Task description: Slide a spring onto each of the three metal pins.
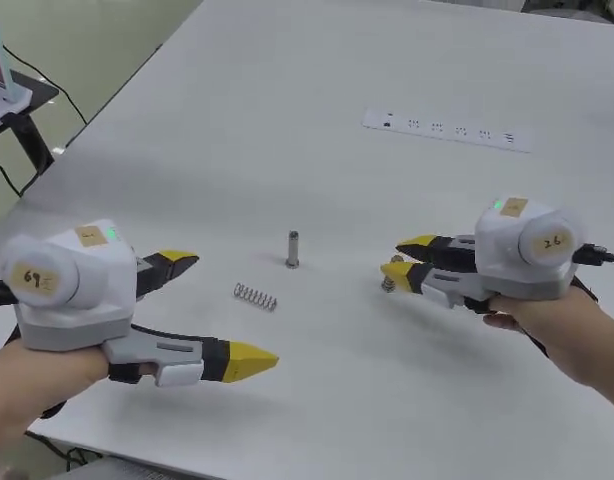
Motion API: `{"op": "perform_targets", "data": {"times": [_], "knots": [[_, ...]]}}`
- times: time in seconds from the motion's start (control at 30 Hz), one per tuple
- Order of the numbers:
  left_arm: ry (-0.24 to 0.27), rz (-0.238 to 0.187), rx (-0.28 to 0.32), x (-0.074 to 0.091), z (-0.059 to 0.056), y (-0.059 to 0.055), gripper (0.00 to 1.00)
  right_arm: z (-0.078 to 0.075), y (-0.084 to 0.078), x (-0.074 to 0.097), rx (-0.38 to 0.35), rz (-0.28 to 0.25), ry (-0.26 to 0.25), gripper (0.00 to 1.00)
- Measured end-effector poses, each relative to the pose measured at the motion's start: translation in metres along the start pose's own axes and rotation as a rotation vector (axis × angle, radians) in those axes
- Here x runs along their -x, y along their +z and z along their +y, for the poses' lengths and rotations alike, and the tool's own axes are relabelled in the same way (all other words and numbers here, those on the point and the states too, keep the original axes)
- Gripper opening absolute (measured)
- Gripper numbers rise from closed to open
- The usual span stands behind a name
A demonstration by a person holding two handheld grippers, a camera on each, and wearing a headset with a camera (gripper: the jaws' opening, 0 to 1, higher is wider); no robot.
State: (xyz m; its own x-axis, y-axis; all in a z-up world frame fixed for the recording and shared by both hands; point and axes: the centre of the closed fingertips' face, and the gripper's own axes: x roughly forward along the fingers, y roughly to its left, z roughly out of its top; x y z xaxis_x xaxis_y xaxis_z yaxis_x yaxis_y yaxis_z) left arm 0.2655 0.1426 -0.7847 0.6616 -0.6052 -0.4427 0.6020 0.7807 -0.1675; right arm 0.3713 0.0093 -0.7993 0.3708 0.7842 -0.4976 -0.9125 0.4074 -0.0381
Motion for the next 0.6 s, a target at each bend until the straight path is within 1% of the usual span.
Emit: {"op": "perform_targets", "data": {"times": [0.07,0.2,0.33,0.4,0.5,0.6], "knots": [[-0.001,0.002,0.000,0.000,0.000,0.000,0.97,0.000,0.003,0.002,-0.002,-0.008,-0.004,0.21],[0.000,-0.001,0.001,0.000,0.000,0.002,0.97,0.002,0.013,0.011,-0.017,-0.049,-0.008,0.24],[0.001,-0.001,0.000,0.001,-0.001,0.002,0.97,0.008,0.016,0.017,-0.007,-0.059,0.003,0.24],[0.001,-0.002,-0.001,0.001,-0.002,0.003,0.97,0.013,0.018,0.022,-0.011,-0.077,0.011,0.25],[0.002,-0.003,0.001,0.001,-0.002,0.003,0.97,0.016,0.019,0.027,-0.011,-0.088,0.008,0.29],[0.002,-0.001,-0.002,0.001,-0.002,0.003,0.97,0.021,0.019,0.034,-0.017,-0.098,0.012,0.28]]}}
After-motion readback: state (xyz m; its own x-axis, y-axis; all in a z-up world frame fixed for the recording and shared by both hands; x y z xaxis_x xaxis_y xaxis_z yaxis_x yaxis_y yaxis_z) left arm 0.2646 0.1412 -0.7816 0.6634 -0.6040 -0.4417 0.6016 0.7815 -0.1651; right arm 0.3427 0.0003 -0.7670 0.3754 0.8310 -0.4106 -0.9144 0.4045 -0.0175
